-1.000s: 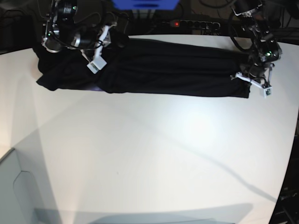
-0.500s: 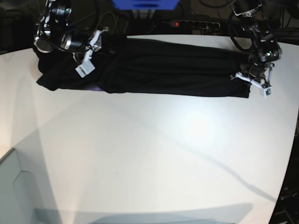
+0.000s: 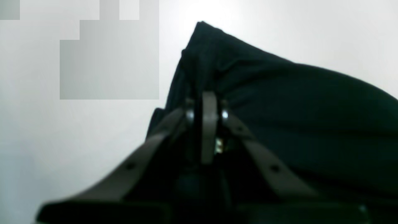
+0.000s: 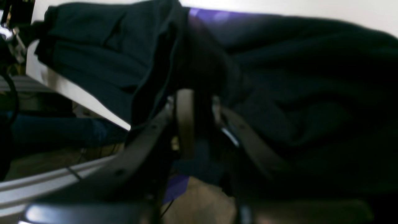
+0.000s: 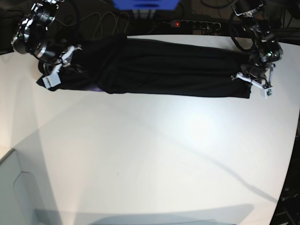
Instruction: Fold the T-shirt properly
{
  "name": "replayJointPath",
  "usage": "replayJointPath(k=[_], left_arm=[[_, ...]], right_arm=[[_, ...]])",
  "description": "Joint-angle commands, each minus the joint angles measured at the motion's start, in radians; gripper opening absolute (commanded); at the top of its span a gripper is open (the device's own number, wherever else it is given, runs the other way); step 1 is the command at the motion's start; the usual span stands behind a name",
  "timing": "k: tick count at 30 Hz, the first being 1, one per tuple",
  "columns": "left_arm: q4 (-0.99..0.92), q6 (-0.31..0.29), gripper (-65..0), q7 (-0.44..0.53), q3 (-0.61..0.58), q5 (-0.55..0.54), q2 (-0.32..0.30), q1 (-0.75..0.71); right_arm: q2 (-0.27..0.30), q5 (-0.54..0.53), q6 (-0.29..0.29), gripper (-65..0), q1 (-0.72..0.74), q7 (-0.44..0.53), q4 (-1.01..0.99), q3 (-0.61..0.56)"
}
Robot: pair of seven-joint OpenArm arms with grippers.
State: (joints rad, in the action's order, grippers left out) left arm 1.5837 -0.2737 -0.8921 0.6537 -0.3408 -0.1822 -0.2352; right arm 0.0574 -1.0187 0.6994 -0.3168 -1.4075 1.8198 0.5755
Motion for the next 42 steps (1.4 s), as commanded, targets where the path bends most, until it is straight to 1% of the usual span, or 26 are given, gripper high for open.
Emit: replayJointPath(k=[1, 4, 7, 9, 11, 14, 16, 17, 21, 23, 28, 32, 37, 39, 40, 42], left_arm=[[0.014, -0.002, -64.9, 0.011, 0.004, -0.002, -0.012, 0.001], [0.014, -0.002, -64.9, 0.011, 0.004, -0.002, -0.012, 0.001], [0.014, -0.002, -64.9, 0.012, 0.004, -0.002, -0.012, 0.003], [0.014, -0.002, -64.9, 0.012, 0.004, -0.002, -0.012, 0.004], [0.014, -0.002, -64.9, 0.011, 0.004, -0.002, -0.012, 0.006], [0.014, -0.002, -64.9, 0.011, 0.004, -0.001, -0.012, 0.006], [0.014, -0.002, -64.9, 0.011, 0.004, -0.001, -0.012, 0.006], [0.014, -0.002, -64.9, 0.011, 0.004, -0.001, -0.012, 0.006], [0.014, -0.002, -64.9, 0.011, 0.004, 0.001, -0.012, 0.006], [0.014, -0.002, -64.9, 0.011, 0.004, 0.001, -0.012, 0.006], [0.014, -0.002, -64.9, 0.011, 0.004, 0.001, -0.013, 0.006], [0.014, -0.002, -64.9, 0.014, 0.004, 0.001, -0.015, 0.006], [0.014, -0.002, -64.9, 0.012, 0.004, 0.001, -0.015, 0.009], [0.014, -0.002, -64.9, 0.011, 0.004, 0.001, -0.015, 0.01], [0.014, -0.002, -64.9, 0.012, 0.004, 0.001, -0.015, 0.01], [0.014, -0.002, -64.9, 0.011, 0.004, 0.001, -0.015, 0.01]], right_arm=[[0.011, -0.027, -0.001, -61.3, 0.0, 0.011, 0.014, 0.001], [0.009, -0.027, -0.001, -64.9, -0.003, 0.011, 0.014, -0.001], [0.008, -0.027, -0.001, -65.0, 0.002, 0.011, 0.016, -0.002], [0.008, -0.027, -0.02, -65.0, 0.005, 0.011, 0.024, -0.002], [0.008, -0.027, -0.027, -65.0, 0.02, 0.011, 0.024, -0.005], [0.008, -0.027, -0.03, -65.0, 0.029, 0.011, 0.024, -0.035], [0.008, -0.027, -0.062, -65.0, 0.032, 0.011, 0.024, -0.045], [0.006, -0.027, -0.09, -65.0, 0.032, 0.011, 0.024, -0.058], [0.012, -0.027, -0.185, -65.0, 0.023, 0.011, 0.024, -0.153], [0.011, -0.027, -0.205, -65.0, 0.021, 0.024, 0.024, -0.188], [0.002, -0.027, -0.208, -65.0, 0.021, 0.026, 0.024, -0.256], [-0.034, -0.027, -0.206, -65.0, 0.021, 0.02, 0.024, -0.279], [-0.043, -0.027, -0.205, -65.0, 0.031, 0.026, 0.024, -0.369], [-0.037, -0.028, -0.205, -65.0, 0.037, 0.027, 0.025, -0.361], [-0.032, -0.028, -0.205, -65.0, 0.049, 0.027, 0.033, -0.337], [-0.004, -0.028, -0.205, -65.0, 0.054, 0.027, 0.065, -0.249]])
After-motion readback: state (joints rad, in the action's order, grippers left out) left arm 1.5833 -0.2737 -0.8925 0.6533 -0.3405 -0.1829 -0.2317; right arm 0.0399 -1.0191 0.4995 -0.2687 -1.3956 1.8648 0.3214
